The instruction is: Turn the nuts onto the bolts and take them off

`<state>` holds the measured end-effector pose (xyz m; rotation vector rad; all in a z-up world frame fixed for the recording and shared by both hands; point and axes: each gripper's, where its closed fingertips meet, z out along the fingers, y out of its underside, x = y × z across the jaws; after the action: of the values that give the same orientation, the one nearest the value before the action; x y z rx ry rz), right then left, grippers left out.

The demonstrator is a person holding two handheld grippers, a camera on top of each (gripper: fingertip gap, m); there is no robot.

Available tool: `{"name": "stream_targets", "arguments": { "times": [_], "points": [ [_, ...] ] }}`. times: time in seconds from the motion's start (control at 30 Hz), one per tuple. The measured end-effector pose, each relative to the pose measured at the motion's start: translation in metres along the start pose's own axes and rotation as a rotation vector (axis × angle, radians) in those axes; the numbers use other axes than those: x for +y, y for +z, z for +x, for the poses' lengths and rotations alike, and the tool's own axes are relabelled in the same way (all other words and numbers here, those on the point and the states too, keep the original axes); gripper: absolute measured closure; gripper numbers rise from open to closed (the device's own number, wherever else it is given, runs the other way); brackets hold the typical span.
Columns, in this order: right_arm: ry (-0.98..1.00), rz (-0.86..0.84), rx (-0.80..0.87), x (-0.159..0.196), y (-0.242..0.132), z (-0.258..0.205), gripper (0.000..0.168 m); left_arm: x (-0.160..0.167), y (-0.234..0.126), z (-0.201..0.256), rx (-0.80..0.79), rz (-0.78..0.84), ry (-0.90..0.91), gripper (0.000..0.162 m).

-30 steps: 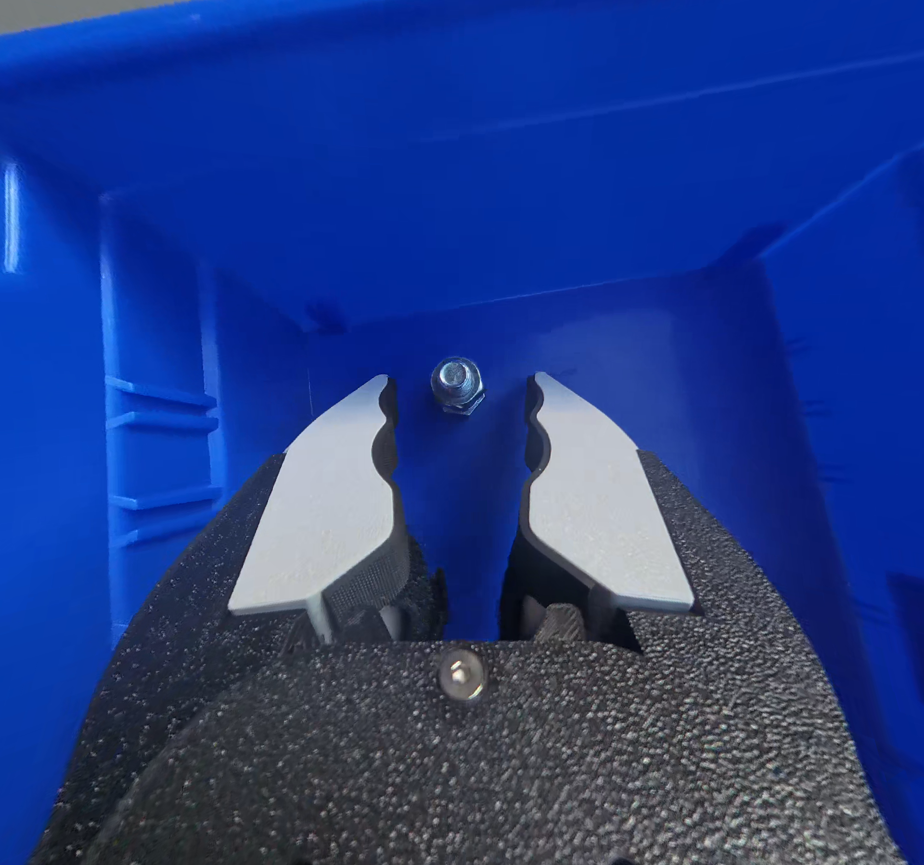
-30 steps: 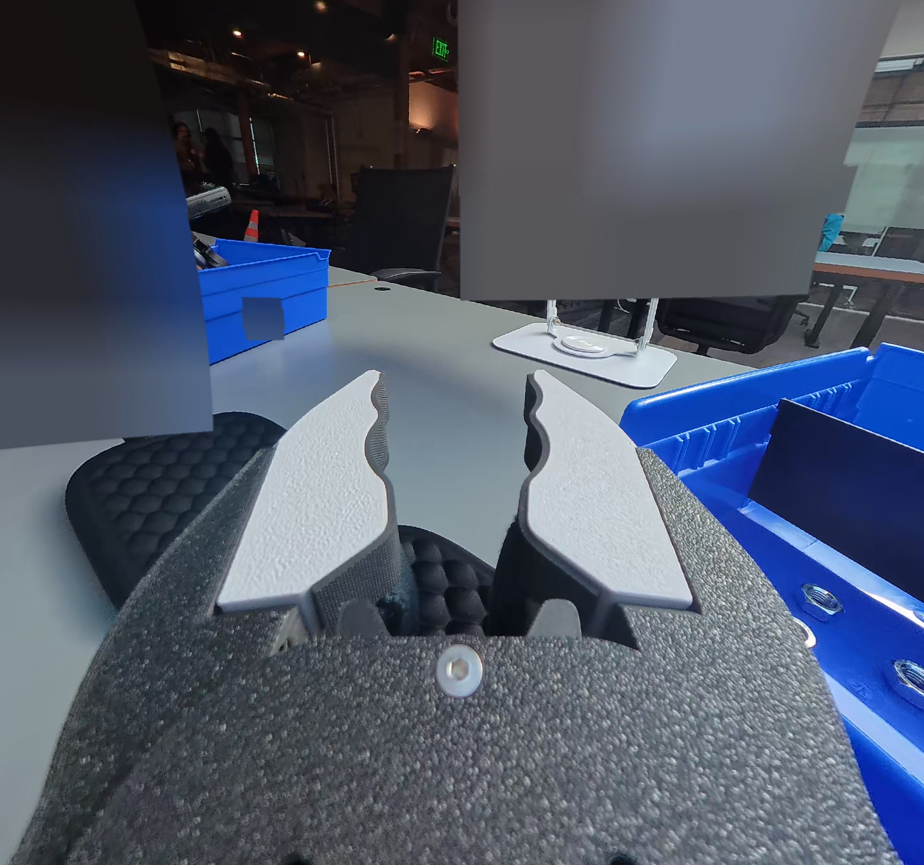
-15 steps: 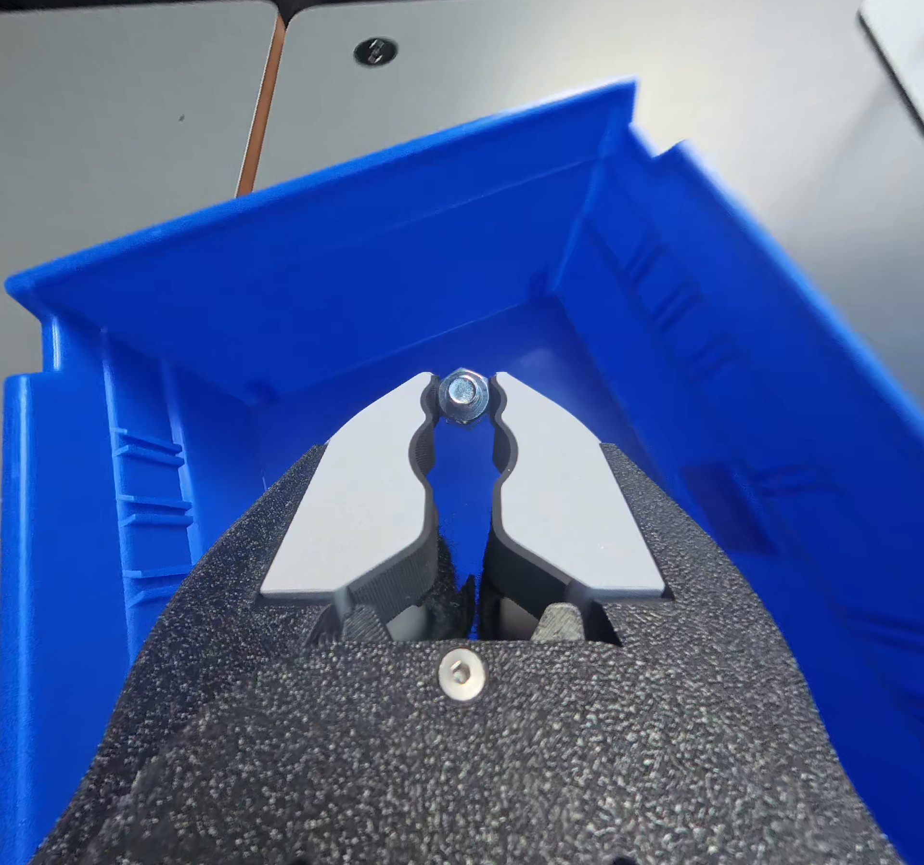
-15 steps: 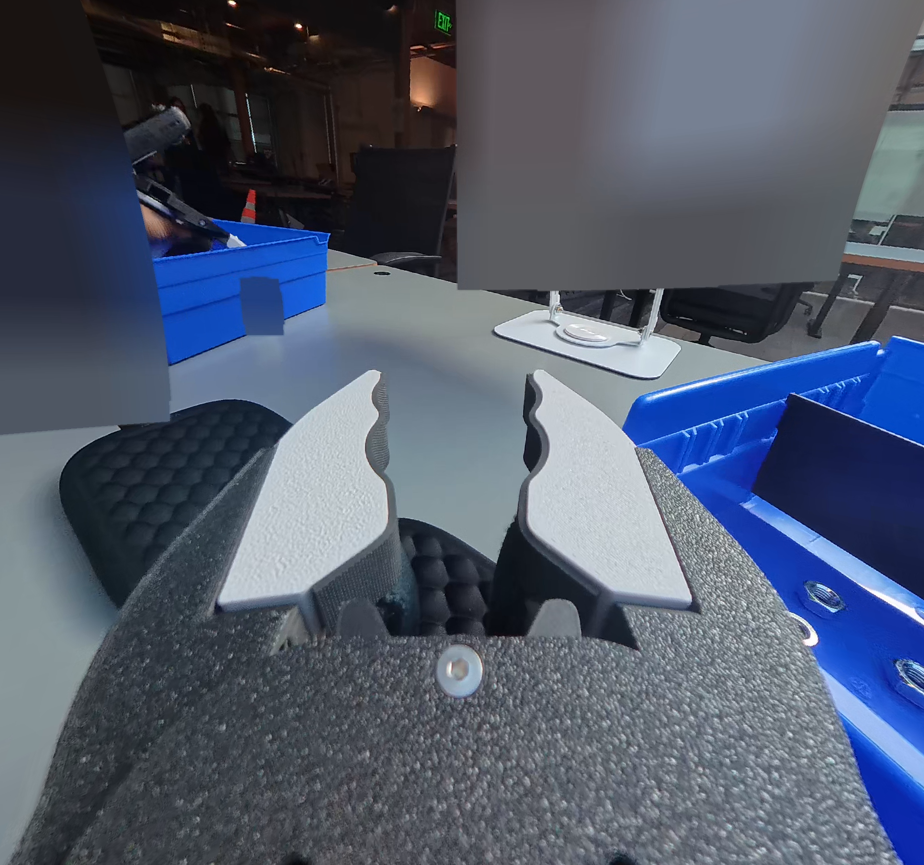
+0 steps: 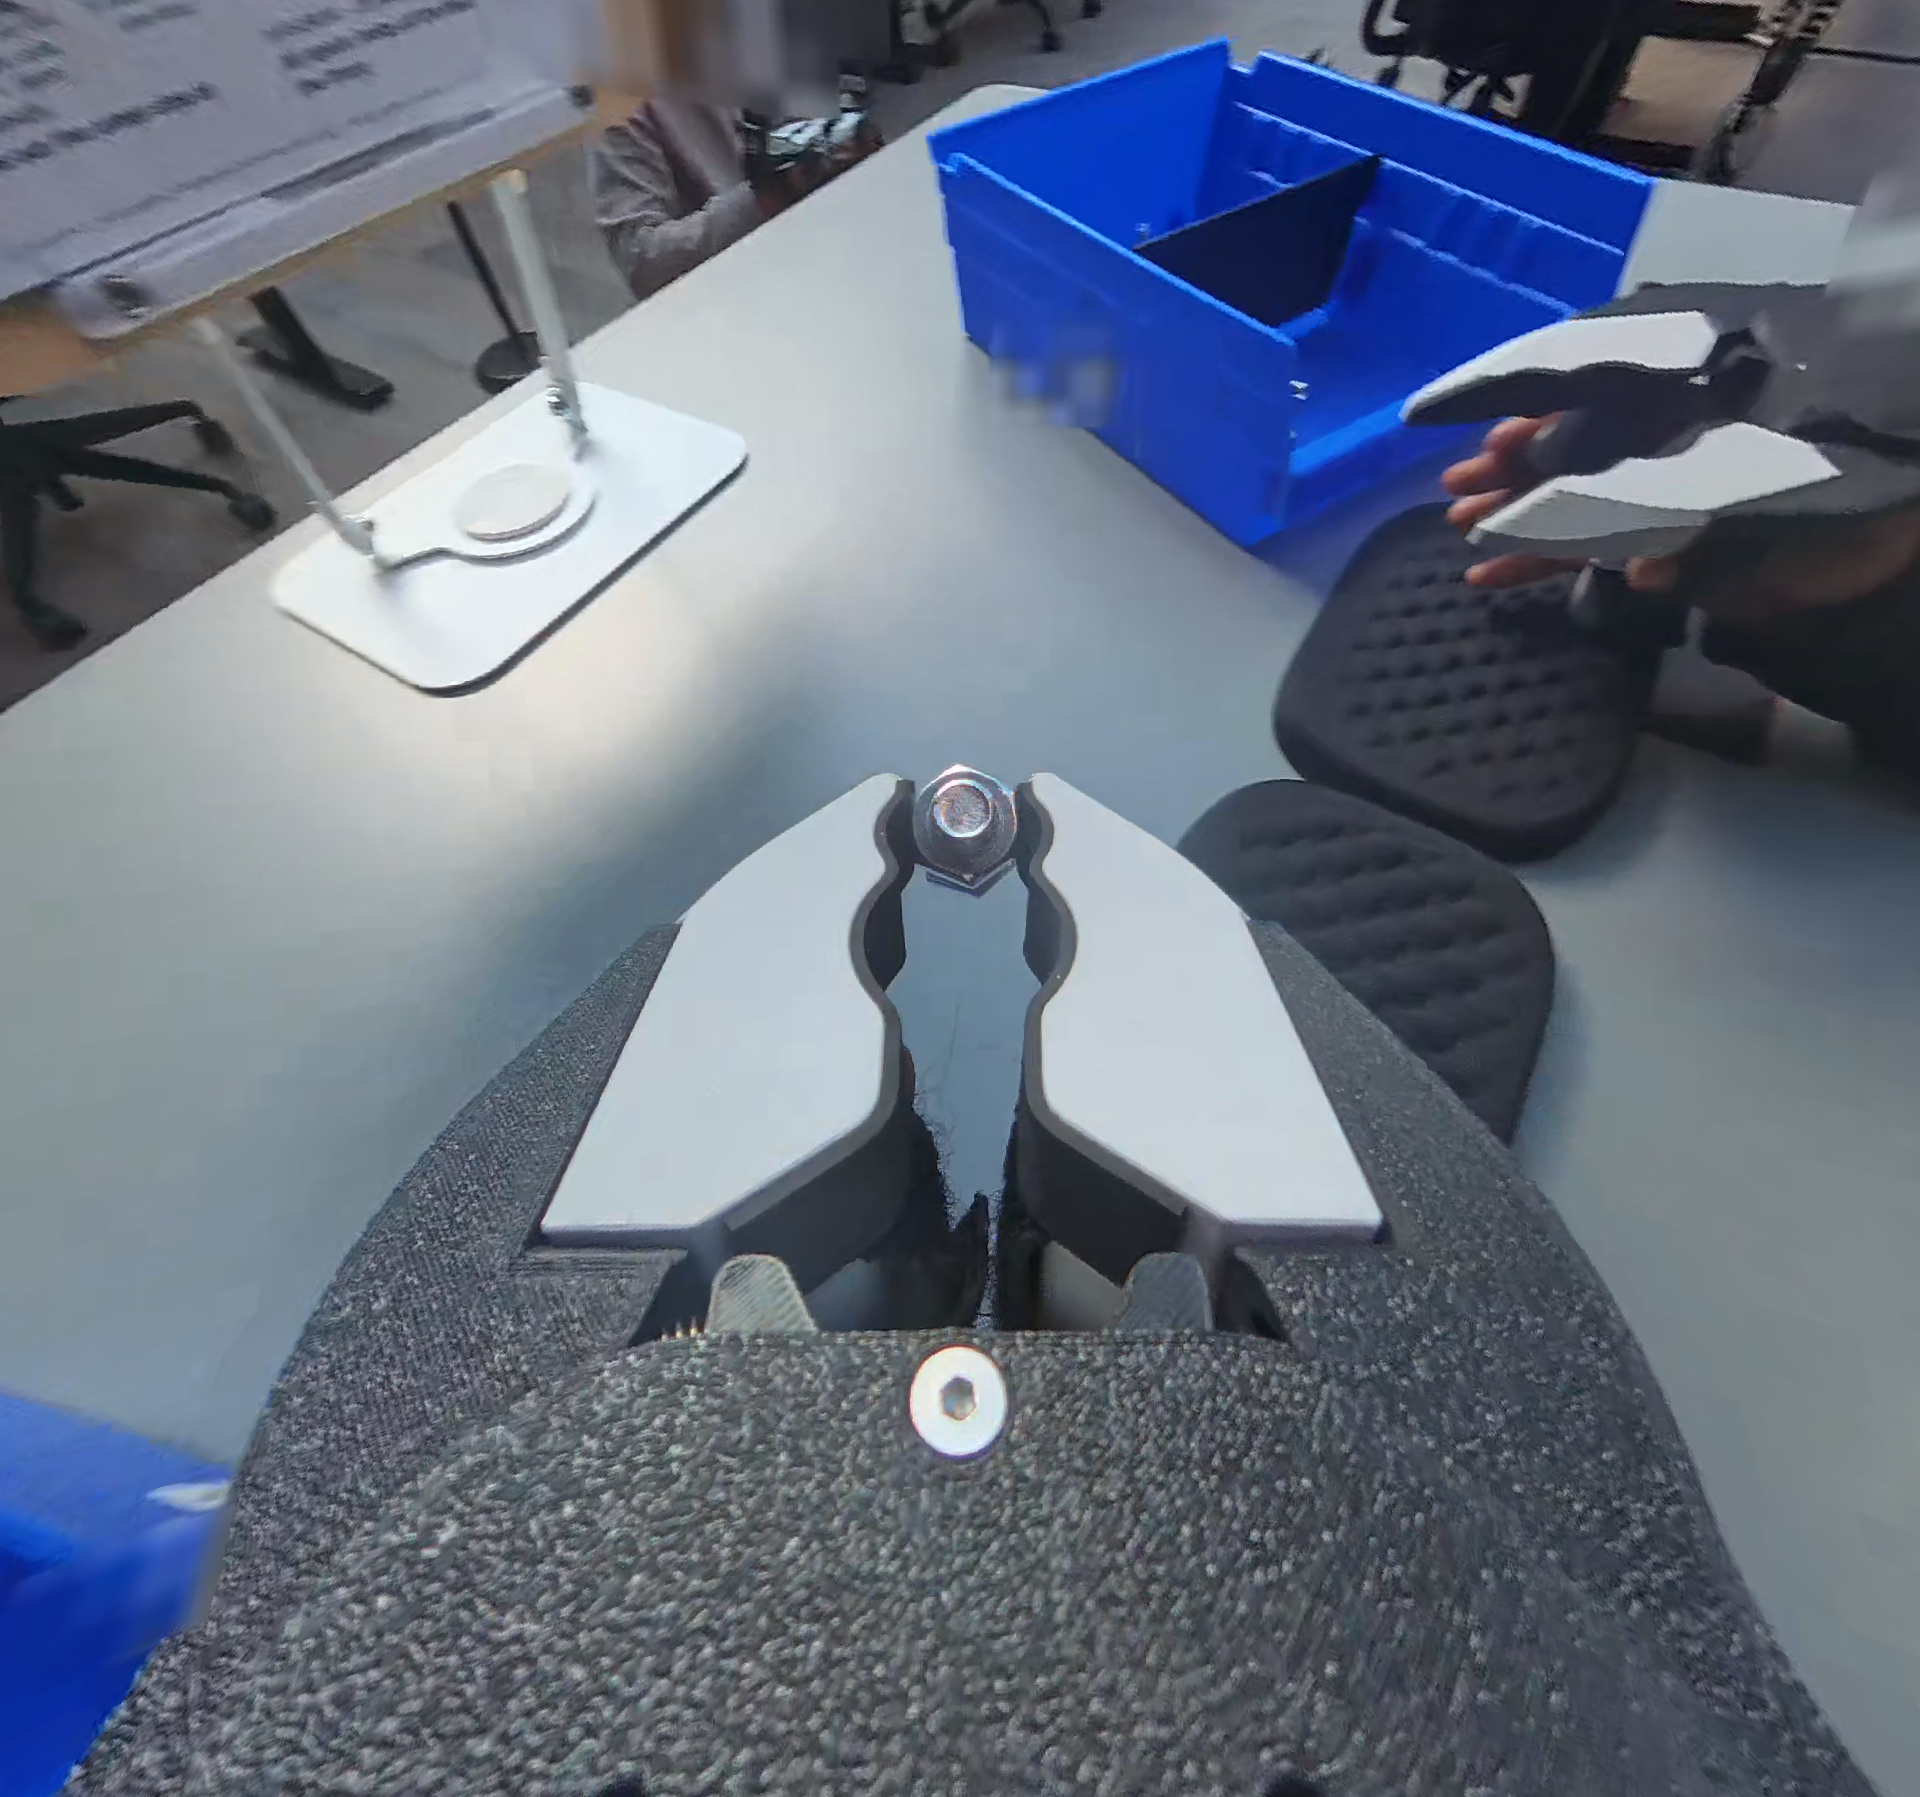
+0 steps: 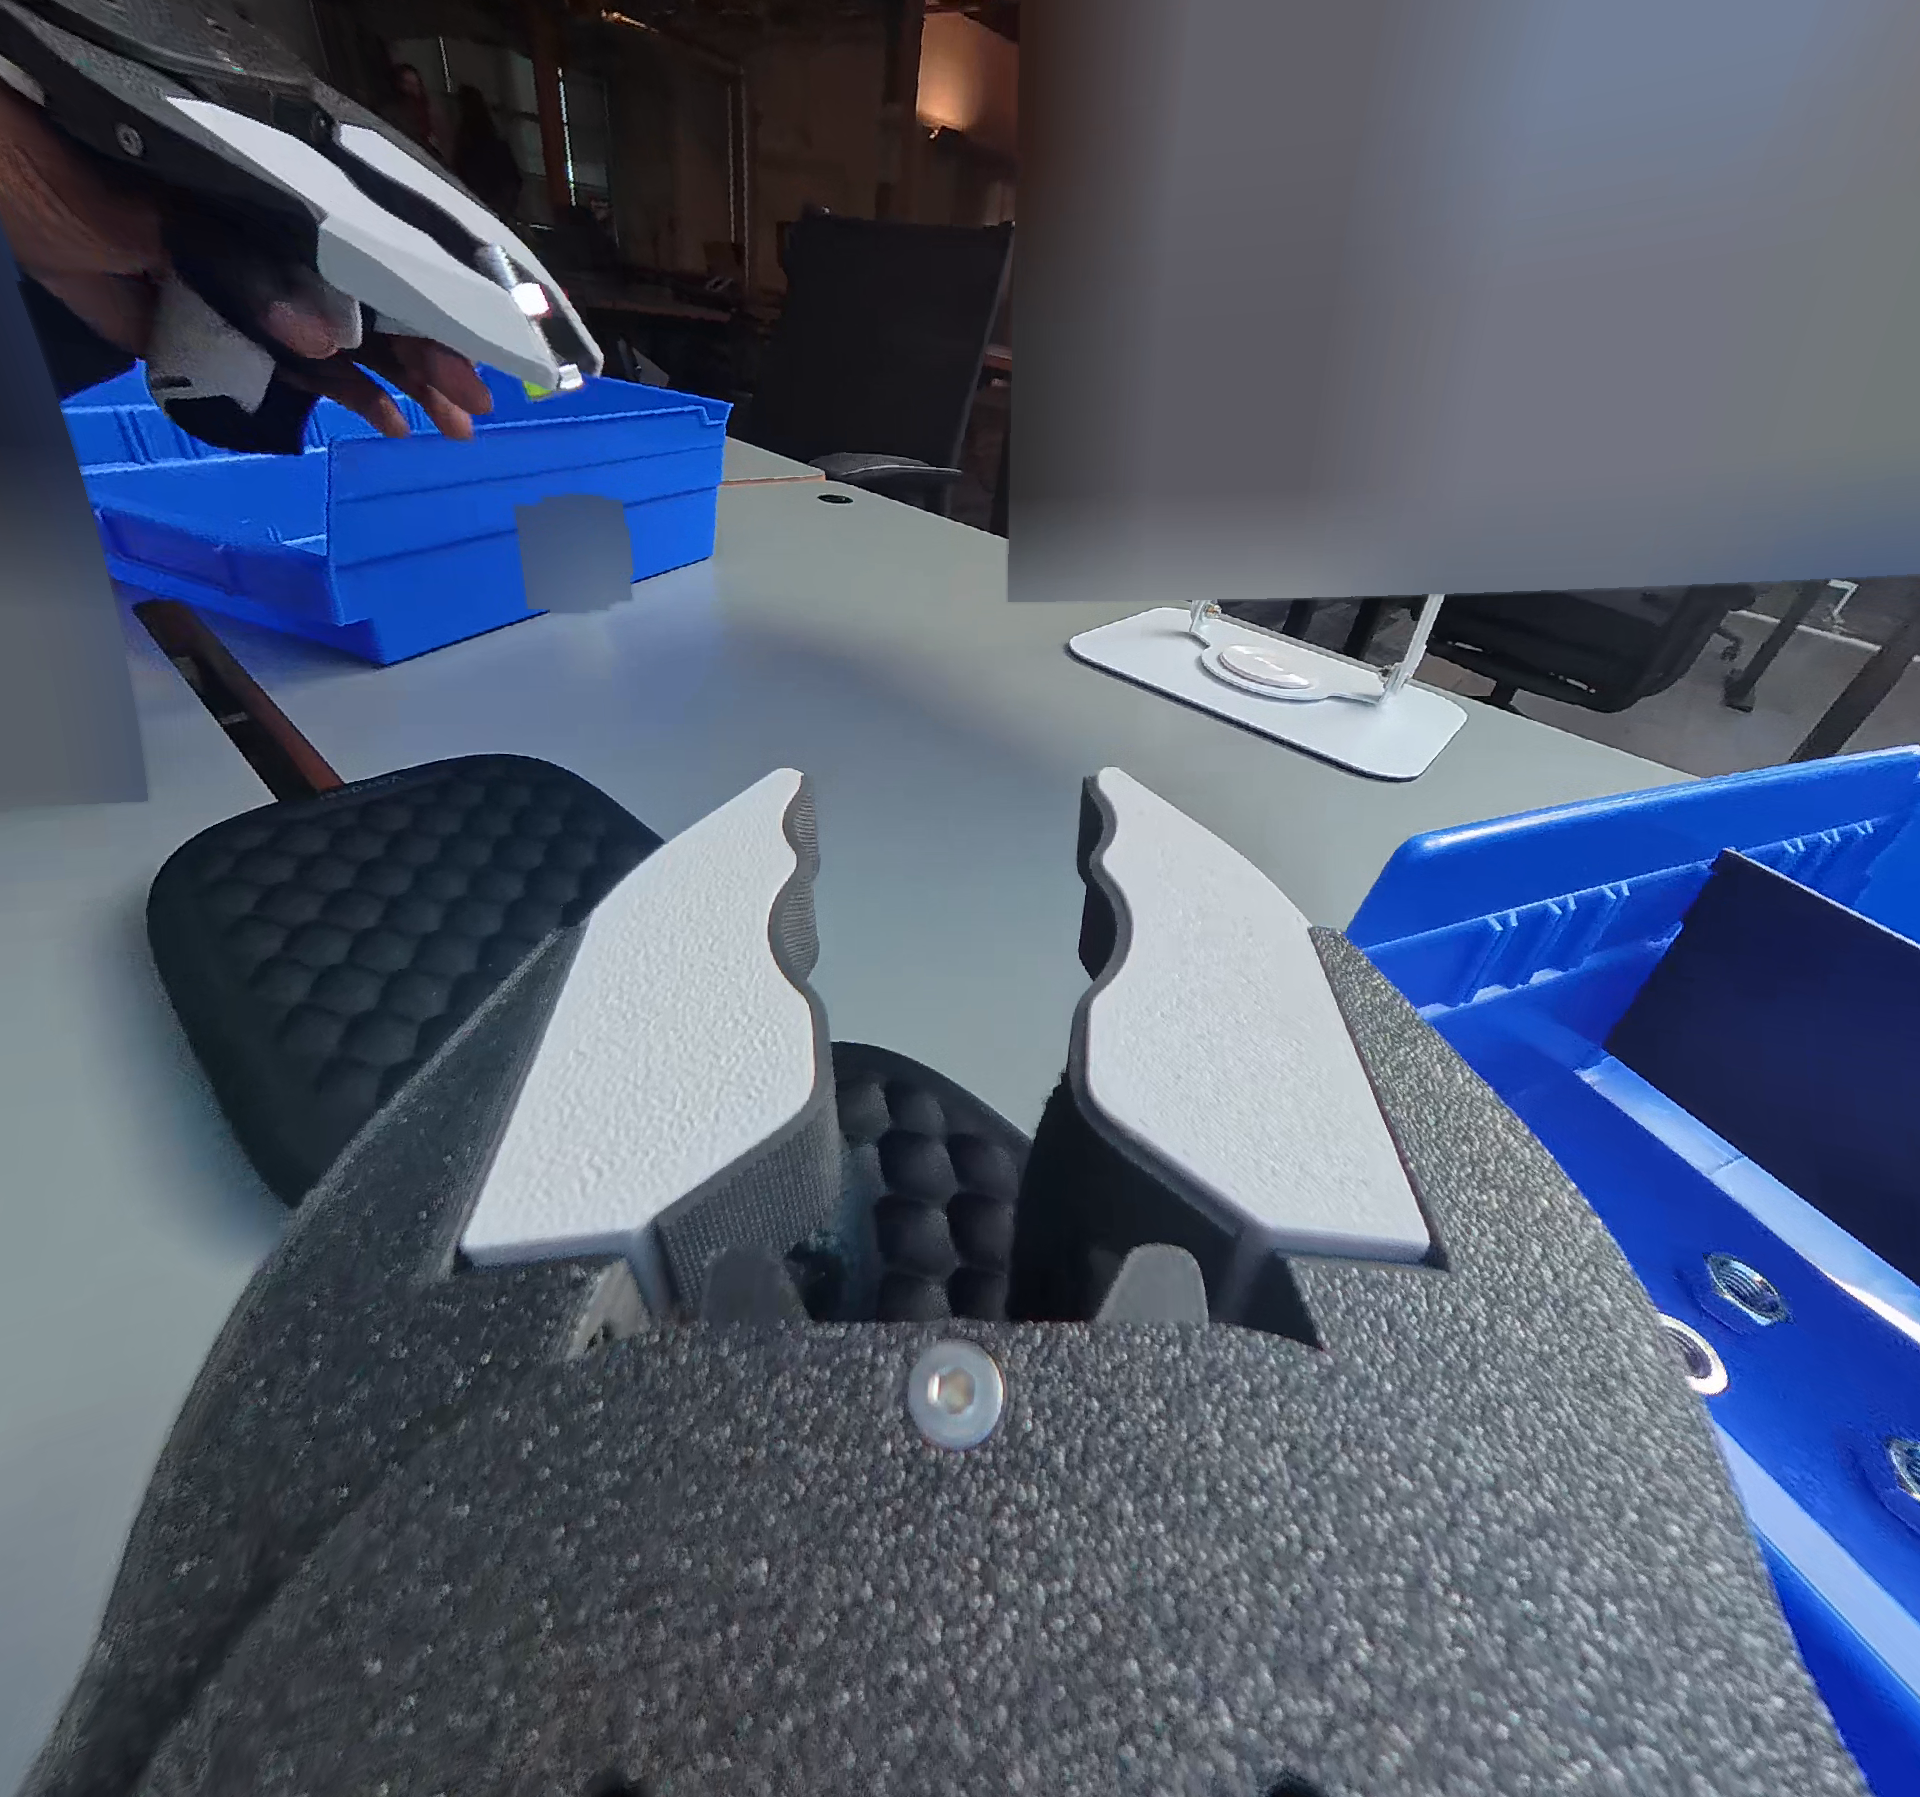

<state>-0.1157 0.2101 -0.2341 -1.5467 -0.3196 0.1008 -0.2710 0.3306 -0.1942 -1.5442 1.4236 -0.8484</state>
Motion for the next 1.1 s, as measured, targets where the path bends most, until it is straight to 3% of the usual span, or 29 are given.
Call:
{"name": "stream_targets", "arguments": {
  "times": [0.13,0.27,0.5,0.63,0.9,1.1],
  "points": [
    [-0.008,-0.018,-0.024,0.002,0.002,-0.004,0.120,0.016,0.033,0.065,0.184,-0.058,0.053,0.143],
    [-0.024,-0.036,-0.064,0.004,0.003,-0.010,0.125,0.042,0.058,0.101,0.265,-0.131,0.097,0.144],
    [-0.086,-0.193,-0.300,0.023,0.007,-0.041,0.131,0.070,0.082,0.126,0.349,-0.190,0.117,0.144],
    [-0.157,-0.248,-0.463,0.025,0.008,-0.061,0.144,0.085,0.088,0.131,0.367,-0.248,0.134,0.143],
    [-0.729,-0.334,-1.036,0.001,0.014,-0.103,0.156,0.091,0.094,0.138,0.395,-0.269,0.158,0.143],
    [-1.013,-0.487,-1.338,0.025,0.027,-0.112,0.156,0.091,0.094,0.138,0.395,-0.261,0.155,0.143]
  ]
}}
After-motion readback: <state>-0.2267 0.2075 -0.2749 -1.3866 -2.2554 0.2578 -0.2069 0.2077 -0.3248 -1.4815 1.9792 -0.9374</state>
